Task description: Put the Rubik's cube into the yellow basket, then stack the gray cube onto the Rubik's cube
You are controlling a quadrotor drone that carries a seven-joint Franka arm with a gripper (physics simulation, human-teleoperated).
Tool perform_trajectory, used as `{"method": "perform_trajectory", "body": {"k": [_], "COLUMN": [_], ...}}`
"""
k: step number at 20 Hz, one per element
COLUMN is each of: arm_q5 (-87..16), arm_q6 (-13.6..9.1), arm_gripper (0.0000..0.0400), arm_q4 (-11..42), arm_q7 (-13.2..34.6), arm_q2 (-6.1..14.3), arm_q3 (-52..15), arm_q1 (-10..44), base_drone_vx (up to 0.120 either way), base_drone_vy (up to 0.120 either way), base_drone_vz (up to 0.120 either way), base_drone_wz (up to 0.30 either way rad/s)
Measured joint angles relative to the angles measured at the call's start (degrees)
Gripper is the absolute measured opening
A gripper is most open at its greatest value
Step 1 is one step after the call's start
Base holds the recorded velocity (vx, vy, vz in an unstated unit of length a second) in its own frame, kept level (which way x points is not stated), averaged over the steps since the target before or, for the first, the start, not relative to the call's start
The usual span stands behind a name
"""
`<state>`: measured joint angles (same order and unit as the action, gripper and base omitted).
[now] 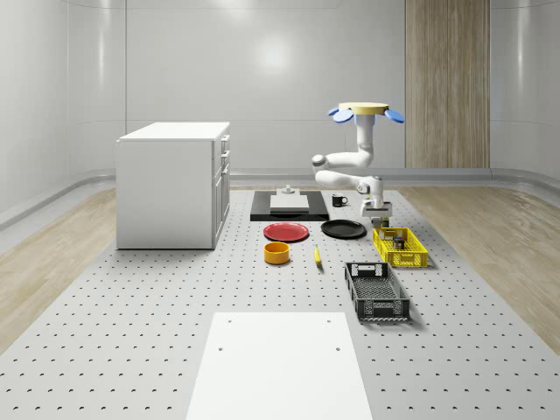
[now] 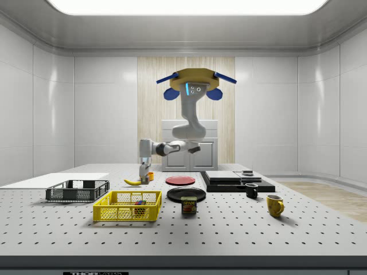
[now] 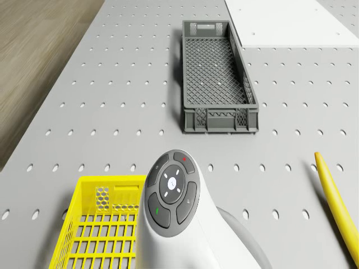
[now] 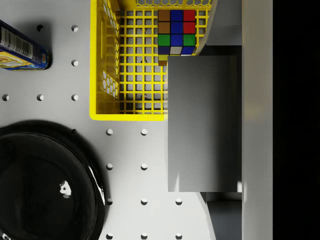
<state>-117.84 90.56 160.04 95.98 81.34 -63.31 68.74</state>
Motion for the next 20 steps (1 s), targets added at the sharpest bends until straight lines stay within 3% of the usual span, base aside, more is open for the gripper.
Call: {"method": "perform_trajectory", "body": {"k": [3, 11, 20], "arm_q5": [0.0, 0.0, 0.0], "arm_q6": [0.0, 0.0, 0.0], "arm_gripper": [0.0250, 0.0250, 0.0250], "arm_q4": [0.0, 0.0, 0.0], "arm_q7": [0.0, 0.0, 0.0], "arm_q2": [0.0, 0.0, 0.0], "arm_q3": [0.0, 0.0, 0.0], "arm_q1": [0.0, 0.0, 0.0], "base_drone_vx": [0.000, 0.000, 0.000], "base_drone_vy": [0.120, 0.120, 0.120], "base_drone_vz": [-0.027, -0.120, 0.000], "base_drone_wz": [0.000, 0.000, 0.000]}}
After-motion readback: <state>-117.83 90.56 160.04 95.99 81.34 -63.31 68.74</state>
